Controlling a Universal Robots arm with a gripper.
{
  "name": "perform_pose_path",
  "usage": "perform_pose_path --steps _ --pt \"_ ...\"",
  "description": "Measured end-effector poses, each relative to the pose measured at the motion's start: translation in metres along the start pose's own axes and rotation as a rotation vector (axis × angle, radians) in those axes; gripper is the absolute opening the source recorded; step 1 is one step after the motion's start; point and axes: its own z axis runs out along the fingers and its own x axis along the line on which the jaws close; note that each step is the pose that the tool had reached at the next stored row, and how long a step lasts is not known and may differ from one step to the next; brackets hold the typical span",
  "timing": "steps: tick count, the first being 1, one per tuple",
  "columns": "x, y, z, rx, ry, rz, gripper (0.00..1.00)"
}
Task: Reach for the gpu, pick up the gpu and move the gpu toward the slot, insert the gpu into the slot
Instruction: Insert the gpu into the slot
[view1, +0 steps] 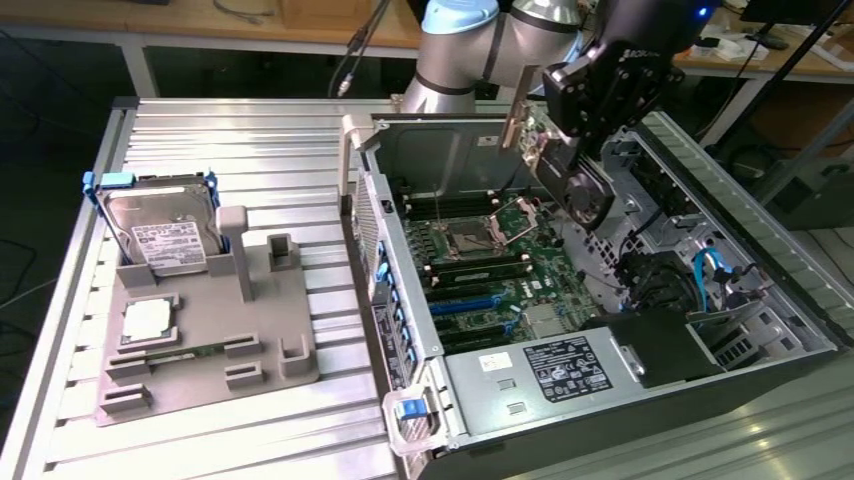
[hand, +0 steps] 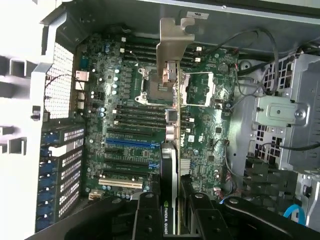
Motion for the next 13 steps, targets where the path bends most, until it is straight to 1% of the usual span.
perform_pose_path --steps 1,13 --pt "0.000 0.0000 0.0017 -0.0009 0.0002 -0.029 0.27" --pt "0.000 -0.0001 0.0129 -0.0073 0.0019 -0.248 0.27"
